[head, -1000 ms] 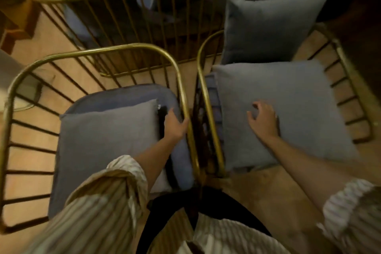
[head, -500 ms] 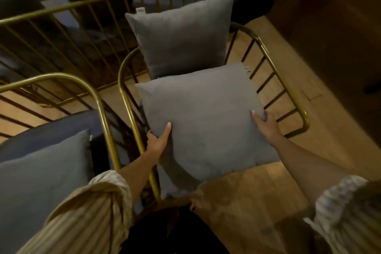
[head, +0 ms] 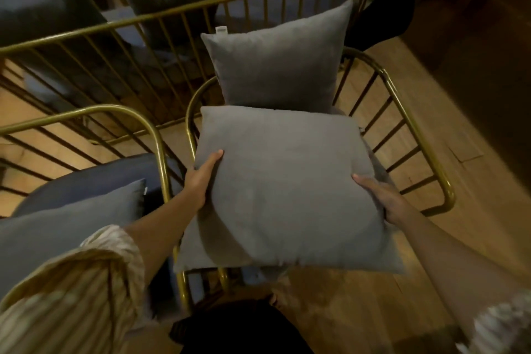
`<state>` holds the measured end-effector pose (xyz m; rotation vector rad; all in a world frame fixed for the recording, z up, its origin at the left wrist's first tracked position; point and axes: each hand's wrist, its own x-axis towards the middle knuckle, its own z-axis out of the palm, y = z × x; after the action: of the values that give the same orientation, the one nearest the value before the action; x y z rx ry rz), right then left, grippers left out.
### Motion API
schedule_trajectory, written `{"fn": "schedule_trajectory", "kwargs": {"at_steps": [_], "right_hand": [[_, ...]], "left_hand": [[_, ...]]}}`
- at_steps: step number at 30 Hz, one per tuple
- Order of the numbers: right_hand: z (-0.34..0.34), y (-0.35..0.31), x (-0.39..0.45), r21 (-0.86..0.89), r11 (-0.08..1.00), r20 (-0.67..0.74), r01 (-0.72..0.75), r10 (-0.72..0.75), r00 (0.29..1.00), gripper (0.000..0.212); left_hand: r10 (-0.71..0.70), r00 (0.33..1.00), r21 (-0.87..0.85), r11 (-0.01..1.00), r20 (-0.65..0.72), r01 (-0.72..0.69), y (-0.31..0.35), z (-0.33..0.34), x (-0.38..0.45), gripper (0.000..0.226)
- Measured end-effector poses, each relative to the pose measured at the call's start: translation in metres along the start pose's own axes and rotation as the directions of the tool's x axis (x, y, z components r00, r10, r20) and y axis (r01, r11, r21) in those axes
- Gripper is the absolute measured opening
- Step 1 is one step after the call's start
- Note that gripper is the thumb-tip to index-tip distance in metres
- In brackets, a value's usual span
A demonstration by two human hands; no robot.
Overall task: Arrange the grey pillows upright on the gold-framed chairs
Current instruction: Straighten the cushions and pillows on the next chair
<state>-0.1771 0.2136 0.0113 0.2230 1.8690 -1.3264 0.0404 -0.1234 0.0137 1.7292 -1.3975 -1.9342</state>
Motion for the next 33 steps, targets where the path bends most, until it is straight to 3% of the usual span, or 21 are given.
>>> {"fn": "schedule_trajectory", "kwargs": {"at_steps": [5,9,11,15,18,22,24,25,27,28,30,33], "right_hand": [[0.051,-0.001,-0.004,0.052,0.996,0.097,-0.069,0.064,0.993,0.035],[0.112,-0.018,-0.008,0.105,0.993,0.196,-0.044,0.023,0.98,0.087],[0.142,-0.028,-0.009,0.121,0.993,0.223,-0.016,-0.012,0.975,0.101],[0.212,-0.058,-0.033,0.074,0.993,0.266,0.087,-0.103,0.958,0.096],[0.272,-0.076,-0.057,0.031,0.989,0.37,0.145,-0.146,0.917,0.088],[0.354,-0.094,-0.077,-0.012,0.981,0.393,0.195,-0.175,0.903,0.135],[0.397,-0.102,-0.085,-0.012,0.978,0.402,0.208,-0.185,0.897,0.132],[0.423,-0.108,-0.091,0.001,0.981,0.426,0.196,-0.177,0.887,0.12],[0.473,-0.119,-0.097,0.043,0.978,0.457,0.205,-0.201,0.867,0.088],[0.497,-0.124,-0.098,0.05,0.975,0.461,0.215,-0.214,0.861,0.086],[0.539,-0.132,-0.09,0.043,0.967,0.443,0.25,-0.243,0.863,0.11],[0.591,-0.139,-0.066,0.071,0.944,0.435,0.321,-0.319,0.842,0.12]], "left_hand": [[0.132,0.99,-0.028,0.991,-0.046,-0.133,0.03,-0.061,-0.009,0.105],[0.144,0.987,-0.042,0.988,-0.068,-0.147,0.049,-0.124,-0.016,0.105],[0.141,0.987,-0.05,0.988,-0.076,-0.145,0.056,-0.158,-0.019,0.112],[0.201,0.968,0.014,0.979,-0.15,-0.202,0.063,-0.231,-0.019,0.126],[0.219,0.961,0.058,0.976,-0.168,-0.212,0.066,-0.286,-0.023,0.11],[0.162,0.947,0.046,0.987,-0.279,-0.155,0.074,-0.366,-0.014,0.127],[0.189,0.938,0.02,0.981,-0.29,-0.191,0.08,-0.403,-0.007,0.137],[0.211,0.935,-0.006,0.975,-0.284,-0.221,0.086,-0.422,-0.004,0.133],[0.259,0.917,-0.058,0.956,-0.303,-0.289,0.098,-0.458,0.007,0.101],[0.276,0.907,-0.074,0.947,-0.317,-0.313,0.105,-0.474,0.014,0.086],[0.299,0.895,-0.09,0.934,-0.332,-0.345,0.117,-0.503,0.036,0.082],[0.291,0.909,-0.109,0.936,-0.299,-0.336,0.132,-0.541,0.068,0.104]]}}
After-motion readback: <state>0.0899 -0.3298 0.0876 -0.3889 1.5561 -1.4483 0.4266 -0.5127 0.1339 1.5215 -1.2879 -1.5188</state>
